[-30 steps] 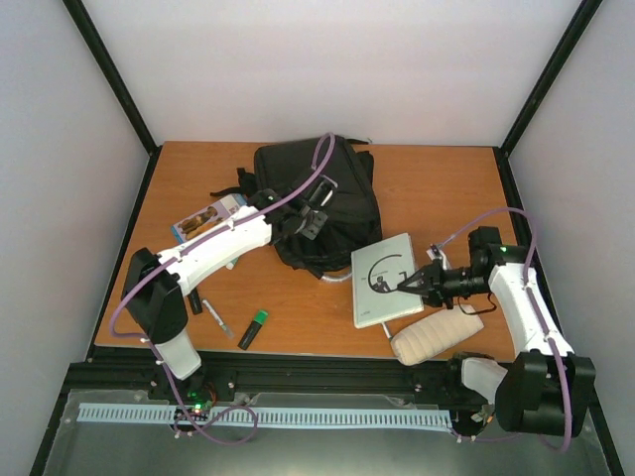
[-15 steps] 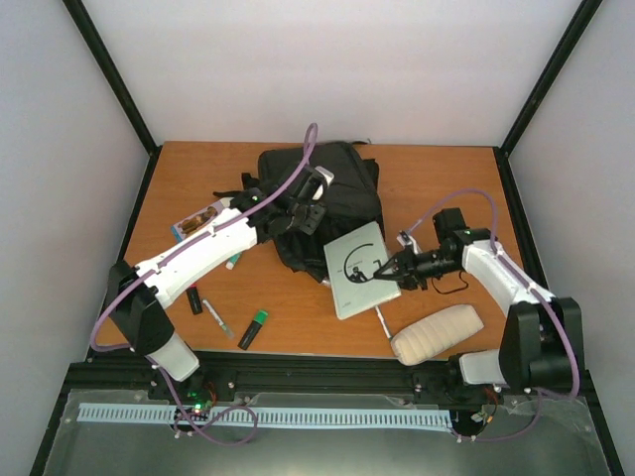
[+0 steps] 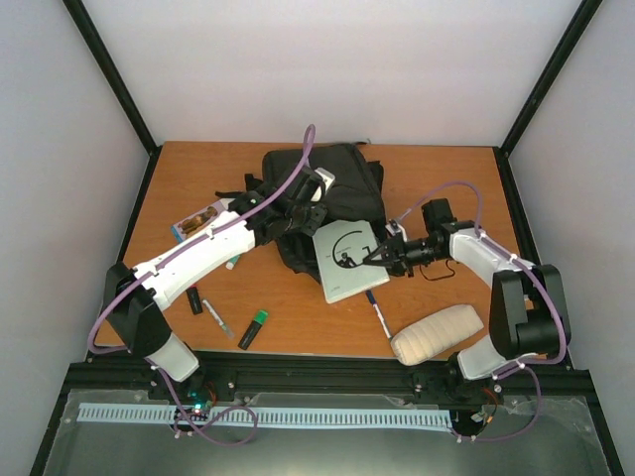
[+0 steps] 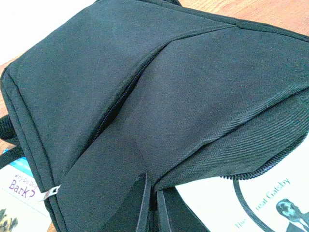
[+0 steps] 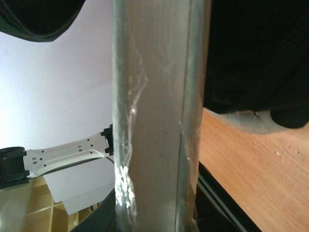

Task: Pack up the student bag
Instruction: Place the book in the student bag.

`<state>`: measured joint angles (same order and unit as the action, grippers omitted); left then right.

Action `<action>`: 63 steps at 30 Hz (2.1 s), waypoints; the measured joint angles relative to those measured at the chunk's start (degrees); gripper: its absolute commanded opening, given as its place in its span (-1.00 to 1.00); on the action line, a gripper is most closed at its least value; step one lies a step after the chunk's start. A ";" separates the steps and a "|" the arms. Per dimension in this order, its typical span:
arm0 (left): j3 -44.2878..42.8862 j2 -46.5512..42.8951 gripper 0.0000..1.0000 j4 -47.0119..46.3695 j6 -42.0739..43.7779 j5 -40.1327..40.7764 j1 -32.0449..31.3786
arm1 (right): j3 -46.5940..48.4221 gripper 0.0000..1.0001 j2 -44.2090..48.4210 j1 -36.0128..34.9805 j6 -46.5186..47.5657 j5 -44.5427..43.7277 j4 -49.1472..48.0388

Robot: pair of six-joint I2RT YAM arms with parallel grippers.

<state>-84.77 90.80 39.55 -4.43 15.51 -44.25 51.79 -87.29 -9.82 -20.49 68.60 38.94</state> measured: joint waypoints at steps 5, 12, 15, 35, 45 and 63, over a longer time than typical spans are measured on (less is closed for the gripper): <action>0.44 -0.20 -0.98 -0.83 0.00 -0.98 0.00 | 0.28 -0.94 -2.19 -0.02 -1.27 0.24 -4.09; 3.54 -2.16 -0.99 -2.93 -0.07 -3.72 0.24 | 4.83 -0.94 -9.57 -1.16 -3.85 -0.98 -8.66; 4.70 -3.08 -0.99 -3.48 -0.07 -3.85 0.55 | 7.21 -0.93 -11.65 -2.54 -4.44 -1.84 -10.67; 7.69 -4.13 -0.98 -5.31 0.00 -4.15 0.63 | 9.84 0.14 -16.46 -5.40 8.02 -13.20 -8.26; 8.02 -4.59 -0.98 -5.33 0.00 -3.72 0.63 | 8.57 0.41 -10.03 -5.66 15.32 -23.76 -4.11; 8.55 -4.83 -0.98 -5.31 0.11 -4.39 0.85 | -3.26 0.08 12.22 -18.45 44.02 -39.60 -2.78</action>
<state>-76.23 85.97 34.24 -4.32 11.11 -43.40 48.53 -75.07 -28.27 23.53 28.99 36.16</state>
